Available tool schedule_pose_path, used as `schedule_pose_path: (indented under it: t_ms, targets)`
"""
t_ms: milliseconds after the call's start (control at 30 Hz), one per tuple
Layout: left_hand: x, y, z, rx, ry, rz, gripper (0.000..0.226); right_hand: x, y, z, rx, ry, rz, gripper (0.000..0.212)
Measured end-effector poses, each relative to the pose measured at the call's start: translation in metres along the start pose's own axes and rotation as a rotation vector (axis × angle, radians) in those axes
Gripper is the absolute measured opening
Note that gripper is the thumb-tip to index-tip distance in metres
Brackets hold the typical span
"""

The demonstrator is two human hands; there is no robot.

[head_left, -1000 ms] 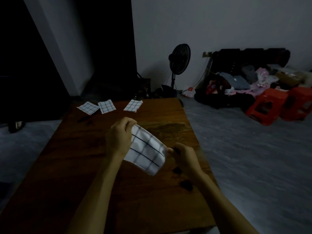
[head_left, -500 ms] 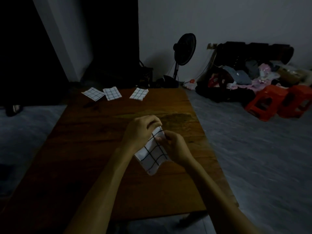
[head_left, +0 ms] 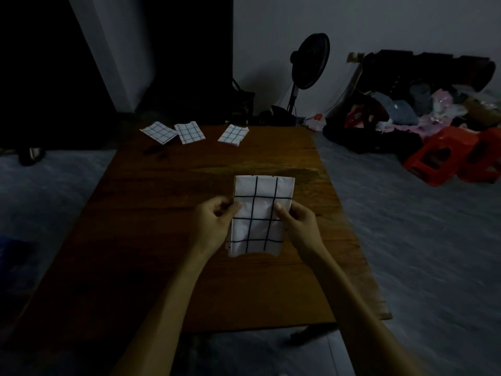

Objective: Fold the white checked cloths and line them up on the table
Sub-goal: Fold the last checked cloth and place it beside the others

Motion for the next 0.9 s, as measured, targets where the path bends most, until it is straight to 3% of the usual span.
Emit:
schedule_pose_path:
  t_ms: [100,233,333,600,700,800,900]
  targets:
    - [0.010,0.003,-0.009,0.011,0.020,0.007,0.005,-0.006,-0.015,-0.008,0.034,-0.030,0.013,0.026]
    - [0.036,0.028,-0.029,-0.123,0.109,-0.036,0.025,-0.022,-0.039,-0.022,0.138,-0.140,0.027,0.023]
    - [0.067,0.045,-0.052,-0.170,0.238,-0.076,0.012,-0.046,-0.056,-0.036,0.225,-0.232,0.027,0.019]
    - [0.144,0.024,-0.091,-0.198,0.315,-0.192,0.001,-0.129,-0.073,-0.070,0.285,-0.417,0.036,0.025]
    - [0.170,0.008,-0.105,-0.202,0.321,-0.172,0.011,-0.165,-0.078,-0.078,0.293,-0.471,0.069,0.030]
    - [0.206,-0.010,-0.124,-0.185,0.336,-0.153,0.002,-0.205,-0.081,-0.084,0.259,-0.489,0.090,0.026]
    - [0.251,-0.031,-0.147,-0.182,0.328,-0.132,0.008,-0.259,-0.086,-0.089,0.238,-0.534,0.128,0.026]
Point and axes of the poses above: each hand's wrist, its own z-axis towards the middle knuckle, its own x-axis out of the palm, y = z × x, the point moved 4 cm from there along z, towards the middle knuckle, and after that the axes turned 9 degrees about -y, right-handed, at the moved point
